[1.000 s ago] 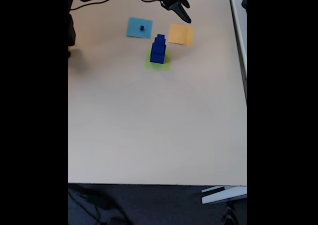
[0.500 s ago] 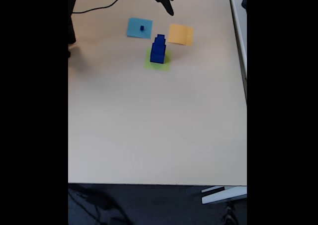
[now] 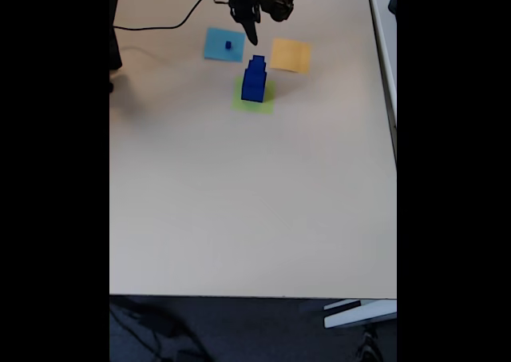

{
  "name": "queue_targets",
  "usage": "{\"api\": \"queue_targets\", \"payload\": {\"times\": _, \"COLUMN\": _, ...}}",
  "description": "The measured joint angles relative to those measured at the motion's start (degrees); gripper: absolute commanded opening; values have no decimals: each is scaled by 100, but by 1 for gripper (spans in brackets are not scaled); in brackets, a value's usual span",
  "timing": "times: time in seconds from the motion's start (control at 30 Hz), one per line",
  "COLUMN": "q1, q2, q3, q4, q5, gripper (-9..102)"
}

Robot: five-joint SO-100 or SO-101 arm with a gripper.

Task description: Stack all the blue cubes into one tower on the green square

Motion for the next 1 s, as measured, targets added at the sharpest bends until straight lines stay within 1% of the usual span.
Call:
{"api": "queue_targets", "payload": {"times": 0.23, "q1": -105, "q2": 308, "q3": 888, "q4": -642, "q5": 167, "gripper": 26}}
{"api": "queue_targets", "payload": {"times": 1.0, "q1": -246, "q2": 984, "q3": 2584, "q4": -1116, "q5": 185, "gripper": 25}}
